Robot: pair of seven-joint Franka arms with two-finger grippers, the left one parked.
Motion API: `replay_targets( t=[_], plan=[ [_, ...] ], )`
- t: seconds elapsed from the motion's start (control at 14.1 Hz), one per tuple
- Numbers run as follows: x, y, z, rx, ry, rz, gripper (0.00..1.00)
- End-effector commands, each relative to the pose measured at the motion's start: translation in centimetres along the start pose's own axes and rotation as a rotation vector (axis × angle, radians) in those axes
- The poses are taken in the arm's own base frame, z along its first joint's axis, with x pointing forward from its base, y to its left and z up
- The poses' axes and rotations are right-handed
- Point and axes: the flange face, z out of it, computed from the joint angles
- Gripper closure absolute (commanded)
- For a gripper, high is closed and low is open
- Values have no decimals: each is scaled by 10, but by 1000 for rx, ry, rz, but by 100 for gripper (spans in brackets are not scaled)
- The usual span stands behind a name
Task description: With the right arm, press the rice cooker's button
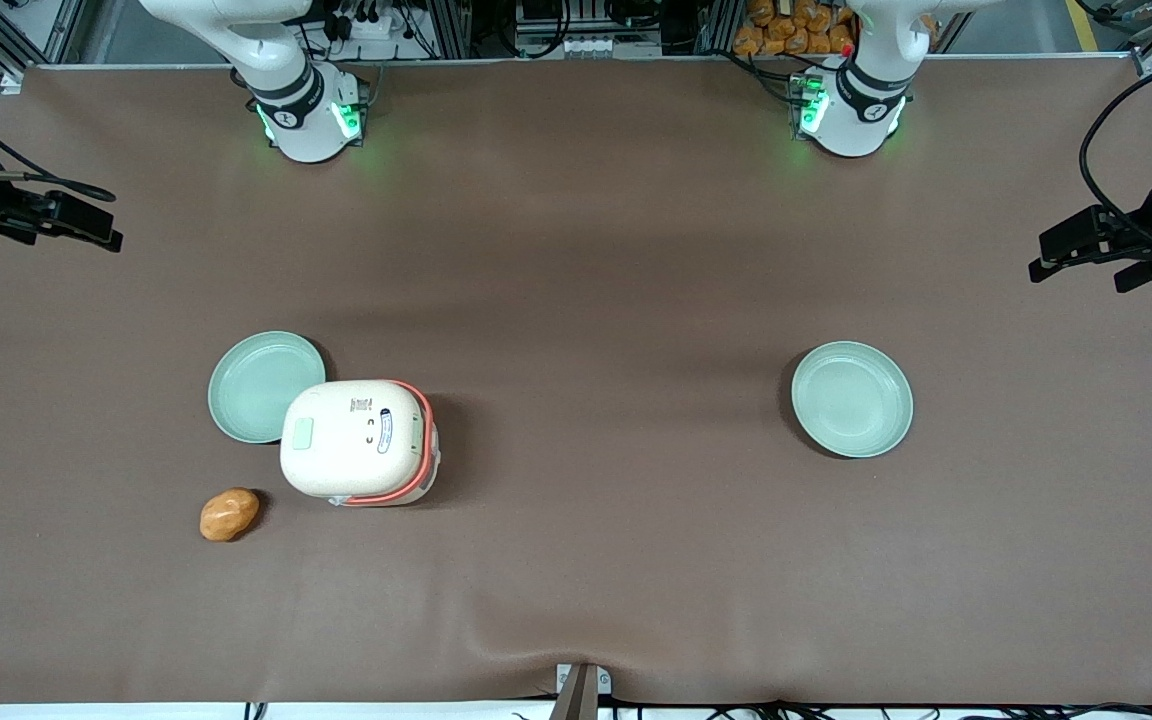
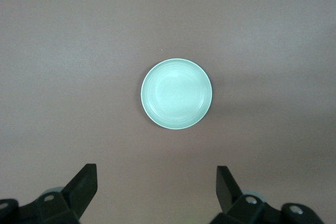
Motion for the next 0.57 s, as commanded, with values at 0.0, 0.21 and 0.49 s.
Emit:
replay_targets(
  t=[0.0, 0.21, 0.49],
  plan=[
    [-4, -1, -1, 12, -4, -5, 0],
    [-2, 0, -2, 11, 3, -9, 0],
    [-1, 2, -2, 24, 5, -10, 0]
  ],
)
